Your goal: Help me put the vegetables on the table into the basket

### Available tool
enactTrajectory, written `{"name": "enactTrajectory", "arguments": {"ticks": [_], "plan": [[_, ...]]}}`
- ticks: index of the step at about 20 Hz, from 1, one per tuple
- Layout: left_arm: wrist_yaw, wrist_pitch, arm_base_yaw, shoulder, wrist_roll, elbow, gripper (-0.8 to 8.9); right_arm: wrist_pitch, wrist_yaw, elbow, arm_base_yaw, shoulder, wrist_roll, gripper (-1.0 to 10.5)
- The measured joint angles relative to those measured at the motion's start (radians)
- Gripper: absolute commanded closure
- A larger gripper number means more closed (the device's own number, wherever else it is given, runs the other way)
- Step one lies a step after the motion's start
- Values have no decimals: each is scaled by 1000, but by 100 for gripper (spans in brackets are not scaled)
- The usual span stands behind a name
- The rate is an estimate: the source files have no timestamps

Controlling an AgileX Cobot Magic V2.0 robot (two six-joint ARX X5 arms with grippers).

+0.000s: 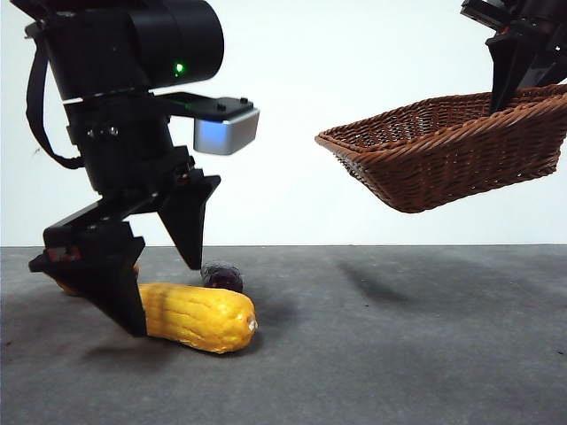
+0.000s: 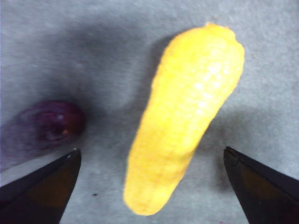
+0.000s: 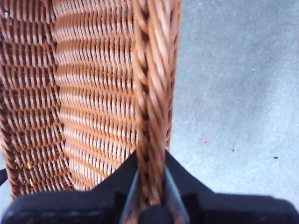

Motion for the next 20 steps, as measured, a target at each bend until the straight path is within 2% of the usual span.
{"name": "enactTrajectory", "arguments": {"ticks": [10,13,15,19,20], "plan": [[2,2,0,43,0,0,406,3,0,0,0,0,0,963],[2,10,0,45,1,0,694,5,0,0,0,0,0,963],[2,17,0,45,1,0,785,11,0,0,0,0,0,963],[2,10,0,45,-6,46,818,14,0,0,0,0,0,963],[-1,5,0,45,-39,78,818,15,0,0,0,0,0,963]]}}
